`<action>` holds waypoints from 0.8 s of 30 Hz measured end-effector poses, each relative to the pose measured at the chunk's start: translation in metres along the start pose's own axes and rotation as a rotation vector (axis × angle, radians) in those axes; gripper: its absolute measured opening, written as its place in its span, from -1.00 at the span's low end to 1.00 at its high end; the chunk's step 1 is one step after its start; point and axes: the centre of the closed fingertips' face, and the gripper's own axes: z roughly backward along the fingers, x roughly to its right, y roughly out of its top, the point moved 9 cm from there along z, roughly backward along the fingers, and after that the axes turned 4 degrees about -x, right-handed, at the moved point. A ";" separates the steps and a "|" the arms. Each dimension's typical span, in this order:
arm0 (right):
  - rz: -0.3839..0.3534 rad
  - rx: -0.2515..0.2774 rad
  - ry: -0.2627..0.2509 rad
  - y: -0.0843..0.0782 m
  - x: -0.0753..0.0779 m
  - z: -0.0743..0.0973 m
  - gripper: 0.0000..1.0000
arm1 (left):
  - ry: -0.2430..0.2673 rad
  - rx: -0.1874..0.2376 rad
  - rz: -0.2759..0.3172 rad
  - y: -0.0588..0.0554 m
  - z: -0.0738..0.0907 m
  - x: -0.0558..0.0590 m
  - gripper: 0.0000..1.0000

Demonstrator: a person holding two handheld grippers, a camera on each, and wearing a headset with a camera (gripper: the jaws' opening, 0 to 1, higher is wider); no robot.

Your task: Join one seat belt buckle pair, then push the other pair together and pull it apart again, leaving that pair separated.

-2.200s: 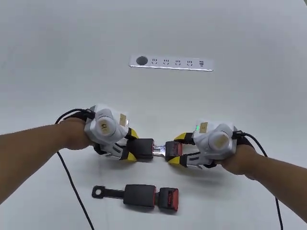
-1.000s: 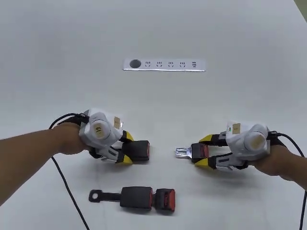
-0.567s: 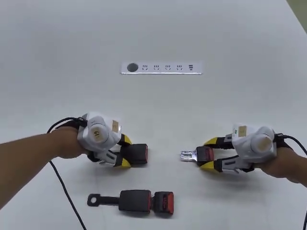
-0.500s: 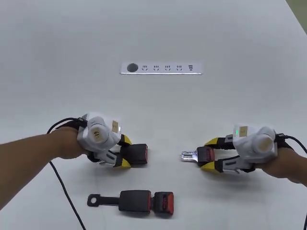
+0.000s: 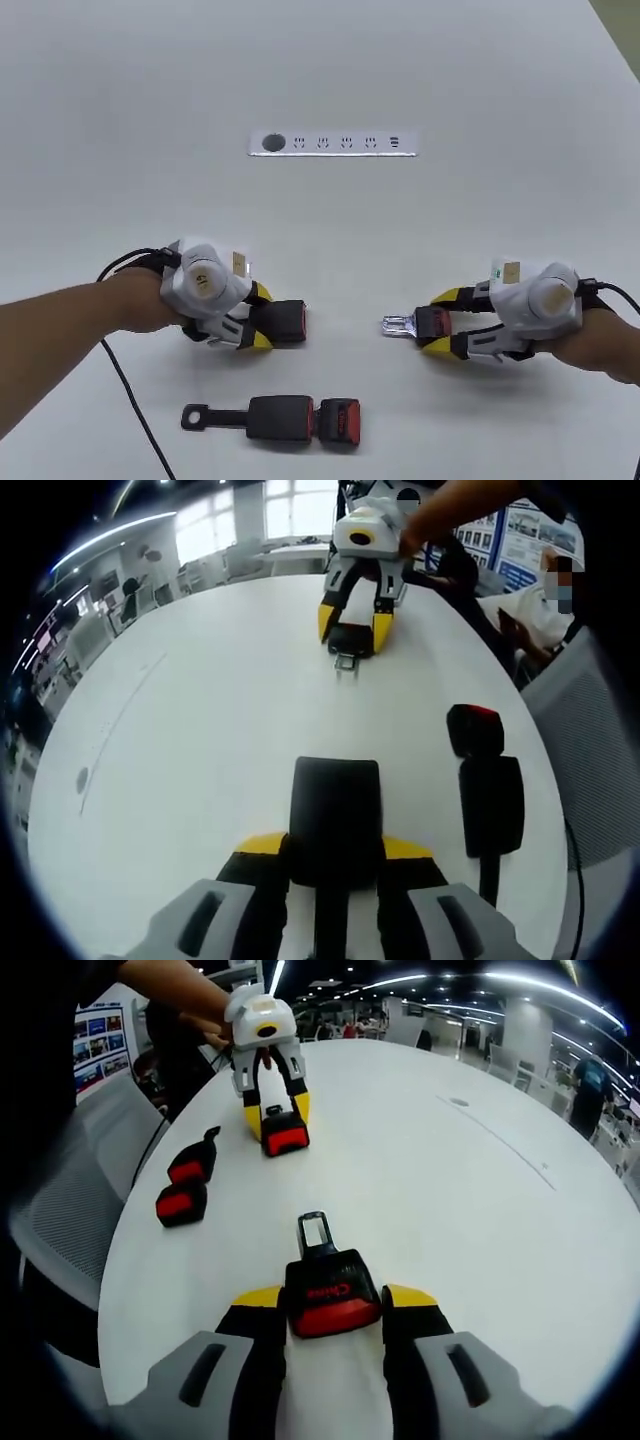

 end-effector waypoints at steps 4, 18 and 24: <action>-0.073 0.006 -0.027 0.002 -0.003 -0.004 0.06 | -0.012 -0.009 0.011 0.004 0.001 0.008 -0.14; -0.306 0.163 -0.345 0.010 -0.017 0.003 0.33 | 0.194 0.136 0.298 -0.001 0.021 0.011 0.52; -0.366 0.203 -0.420 0.014 -0.036 0.001 0.54 | 0.282 0.196 0.424 -0.008 0.033 0.019 0.67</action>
